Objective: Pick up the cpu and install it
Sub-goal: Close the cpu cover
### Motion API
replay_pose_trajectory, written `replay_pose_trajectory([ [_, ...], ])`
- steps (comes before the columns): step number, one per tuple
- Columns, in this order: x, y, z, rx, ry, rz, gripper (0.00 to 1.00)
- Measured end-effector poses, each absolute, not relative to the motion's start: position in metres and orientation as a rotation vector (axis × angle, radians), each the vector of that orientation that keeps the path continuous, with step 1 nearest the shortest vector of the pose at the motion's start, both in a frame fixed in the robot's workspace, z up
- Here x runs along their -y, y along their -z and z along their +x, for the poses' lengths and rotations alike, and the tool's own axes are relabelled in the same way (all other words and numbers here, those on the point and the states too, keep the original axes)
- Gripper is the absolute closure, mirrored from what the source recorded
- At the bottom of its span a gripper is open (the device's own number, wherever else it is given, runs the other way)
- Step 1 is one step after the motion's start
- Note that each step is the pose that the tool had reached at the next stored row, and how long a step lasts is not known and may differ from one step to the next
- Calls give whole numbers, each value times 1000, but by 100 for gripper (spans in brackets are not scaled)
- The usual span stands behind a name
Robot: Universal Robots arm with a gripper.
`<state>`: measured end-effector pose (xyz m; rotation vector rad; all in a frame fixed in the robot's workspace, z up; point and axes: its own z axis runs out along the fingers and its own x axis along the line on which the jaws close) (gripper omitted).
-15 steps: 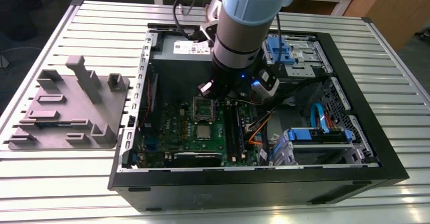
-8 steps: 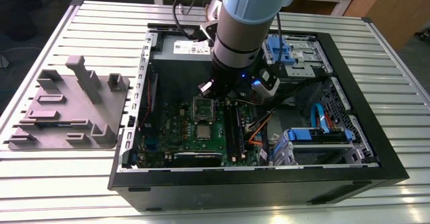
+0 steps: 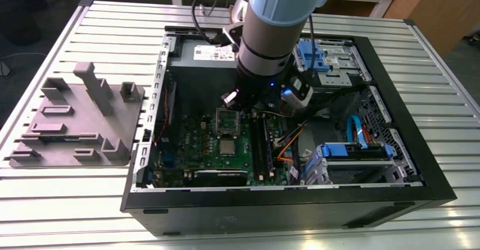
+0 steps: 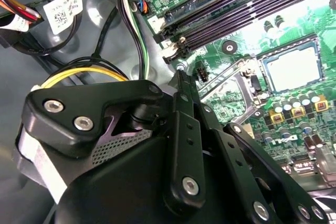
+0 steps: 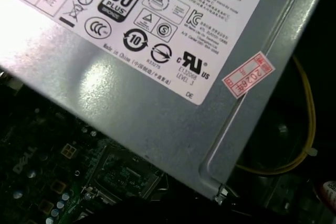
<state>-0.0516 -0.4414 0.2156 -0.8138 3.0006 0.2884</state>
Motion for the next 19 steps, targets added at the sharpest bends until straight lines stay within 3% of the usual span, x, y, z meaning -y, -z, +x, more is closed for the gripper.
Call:
replay_pose_trajectory([
  [19, 445, -219, -52, -2971, -288, -944, 90],
])
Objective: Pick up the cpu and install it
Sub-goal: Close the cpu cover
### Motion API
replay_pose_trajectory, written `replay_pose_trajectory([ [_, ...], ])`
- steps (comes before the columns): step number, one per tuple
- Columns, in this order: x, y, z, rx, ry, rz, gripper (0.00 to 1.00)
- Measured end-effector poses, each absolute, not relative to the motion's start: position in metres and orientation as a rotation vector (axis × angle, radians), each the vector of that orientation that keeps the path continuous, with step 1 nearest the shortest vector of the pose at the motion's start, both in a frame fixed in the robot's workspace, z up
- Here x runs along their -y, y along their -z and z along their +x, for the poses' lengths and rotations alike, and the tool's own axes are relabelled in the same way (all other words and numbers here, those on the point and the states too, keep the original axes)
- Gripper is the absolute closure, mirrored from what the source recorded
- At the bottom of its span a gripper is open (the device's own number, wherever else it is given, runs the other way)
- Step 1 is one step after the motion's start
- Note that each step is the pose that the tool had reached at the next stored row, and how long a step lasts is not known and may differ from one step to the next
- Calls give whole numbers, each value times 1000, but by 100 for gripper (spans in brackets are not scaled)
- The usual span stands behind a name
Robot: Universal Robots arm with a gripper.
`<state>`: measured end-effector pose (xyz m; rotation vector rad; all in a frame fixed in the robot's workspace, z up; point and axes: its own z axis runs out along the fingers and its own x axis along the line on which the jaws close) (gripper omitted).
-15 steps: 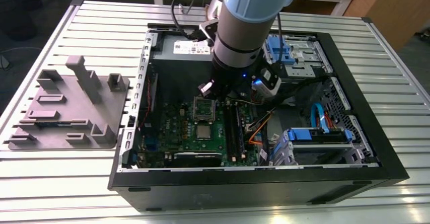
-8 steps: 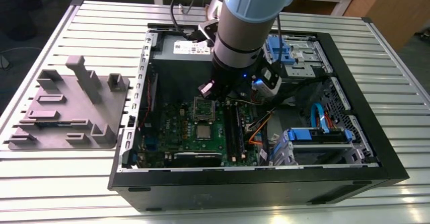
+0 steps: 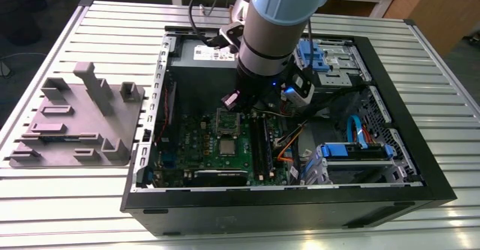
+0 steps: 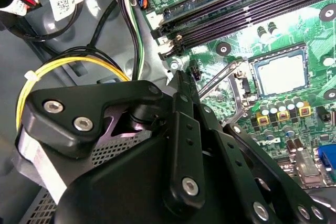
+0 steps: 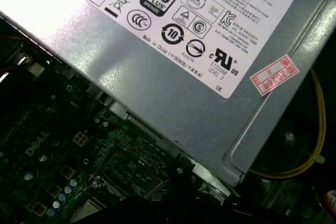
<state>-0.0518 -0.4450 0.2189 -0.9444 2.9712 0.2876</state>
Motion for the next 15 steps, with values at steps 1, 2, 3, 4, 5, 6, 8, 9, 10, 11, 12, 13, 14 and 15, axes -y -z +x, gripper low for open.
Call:
replay_pose_trajectory([
  [1, 445, -219, -52, -2971, -288, -946, 90],
  [2, 445, -219, -52, -2968, -288, -957, 90],
  [3, 445, -219, -52, -2963, -288, -974, 90],
  [4, 445, -219, -52, -2958, -288, -993, 90],
  [5, 445, -219, -52, -2953, -288, -1011, 90],
  [6, 445, -219, -52, -2949, -288, -1028, 90],
  [8, 445, -219, -52, -2940, -289, -1057, 90],
  [9, 445, -219, -52, -2937, -289, -1067, 90],
  [10, 445, -219, -52, -2934, -289, -1077, 90],
  [11, 445, -220, -52, -2932, -289, -1085, 90],
  [12, 445, -221, -52, -2930, -289, -1092, 90],
  [13, 445, -222, -52, -2928, -290, -1097, 90],
  [14, 445, -223, -52, -2926, -290, -1102, 90],
  [15, 445, -224, -52, -2925, -290, -1108, 90],
])
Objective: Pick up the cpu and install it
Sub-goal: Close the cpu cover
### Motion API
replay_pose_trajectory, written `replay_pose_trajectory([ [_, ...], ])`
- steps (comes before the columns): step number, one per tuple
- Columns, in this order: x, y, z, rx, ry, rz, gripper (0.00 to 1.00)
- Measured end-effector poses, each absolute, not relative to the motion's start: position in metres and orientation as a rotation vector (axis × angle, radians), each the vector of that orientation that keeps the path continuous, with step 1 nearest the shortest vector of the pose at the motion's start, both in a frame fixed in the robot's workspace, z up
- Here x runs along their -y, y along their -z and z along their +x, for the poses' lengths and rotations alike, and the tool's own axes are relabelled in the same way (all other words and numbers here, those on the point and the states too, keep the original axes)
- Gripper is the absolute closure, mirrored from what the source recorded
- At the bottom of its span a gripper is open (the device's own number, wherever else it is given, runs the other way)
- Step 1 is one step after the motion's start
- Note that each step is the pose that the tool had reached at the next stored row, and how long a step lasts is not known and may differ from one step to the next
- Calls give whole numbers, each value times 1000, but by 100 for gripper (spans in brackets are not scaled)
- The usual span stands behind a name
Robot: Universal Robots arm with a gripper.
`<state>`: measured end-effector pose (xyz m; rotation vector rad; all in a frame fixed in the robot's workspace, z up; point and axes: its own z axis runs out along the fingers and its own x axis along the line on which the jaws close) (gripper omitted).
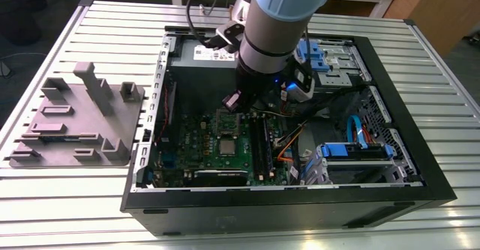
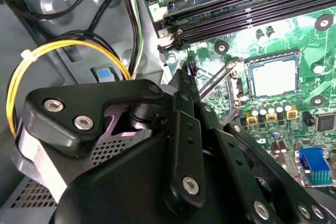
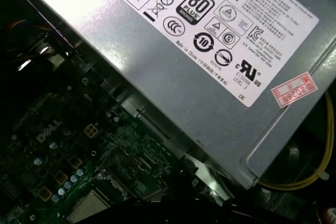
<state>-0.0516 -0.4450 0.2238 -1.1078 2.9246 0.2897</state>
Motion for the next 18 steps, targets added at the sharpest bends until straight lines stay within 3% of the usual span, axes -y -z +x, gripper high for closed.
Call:
replay_pose_trajectory([
  [18, 445, -238, -52, -2895, -291, -1196, 90],
])
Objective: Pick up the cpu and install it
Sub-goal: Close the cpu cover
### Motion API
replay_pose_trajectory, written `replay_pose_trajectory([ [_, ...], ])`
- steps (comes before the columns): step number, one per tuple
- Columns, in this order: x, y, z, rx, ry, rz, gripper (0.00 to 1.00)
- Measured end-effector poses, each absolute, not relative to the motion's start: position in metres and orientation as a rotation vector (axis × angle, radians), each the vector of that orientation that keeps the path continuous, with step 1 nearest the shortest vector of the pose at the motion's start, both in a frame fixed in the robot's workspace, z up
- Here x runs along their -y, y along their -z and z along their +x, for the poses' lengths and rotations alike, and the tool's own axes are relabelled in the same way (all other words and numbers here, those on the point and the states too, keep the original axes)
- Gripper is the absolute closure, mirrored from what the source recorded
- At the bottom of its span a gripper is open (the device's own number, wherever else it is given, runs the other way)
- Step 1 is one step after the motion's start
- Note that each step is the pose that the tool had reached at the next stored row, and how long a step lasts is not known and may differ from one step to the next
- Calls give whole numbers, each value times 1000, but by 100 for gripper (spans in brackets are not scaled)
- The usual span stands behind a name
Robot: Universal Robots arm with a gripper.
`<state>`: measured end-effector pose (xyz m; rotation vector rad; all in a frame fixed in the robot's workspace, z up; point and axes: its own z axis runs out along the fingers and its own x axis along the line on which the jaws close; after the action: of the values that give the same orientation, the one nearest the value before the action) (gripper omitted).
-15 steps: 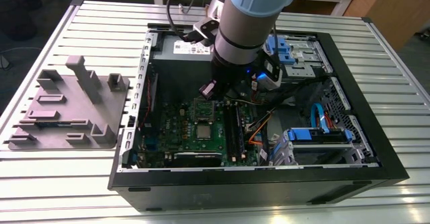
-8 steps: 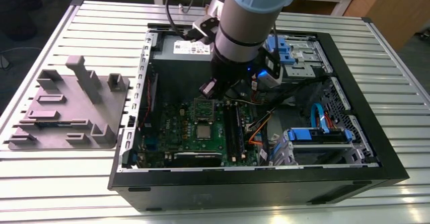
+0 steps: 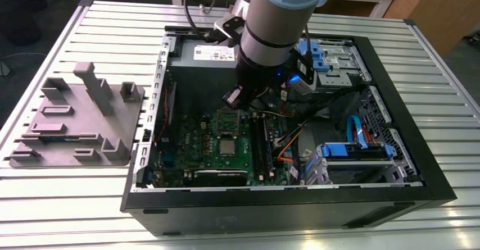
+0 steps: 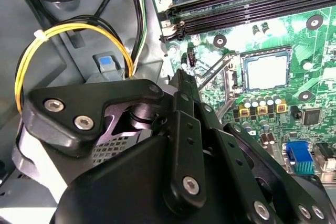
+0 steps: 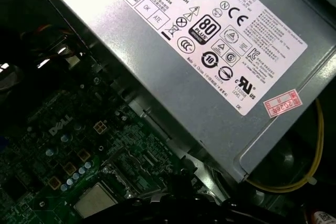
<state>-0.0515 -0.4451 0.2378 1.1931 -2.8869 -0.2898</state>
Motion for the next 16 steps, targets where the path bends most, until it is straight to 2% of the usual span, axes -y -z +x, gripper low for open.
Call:
replay_pose_trajectory([
  [16, 449, -244, -51, 2846, 289, 1275, 90],
])
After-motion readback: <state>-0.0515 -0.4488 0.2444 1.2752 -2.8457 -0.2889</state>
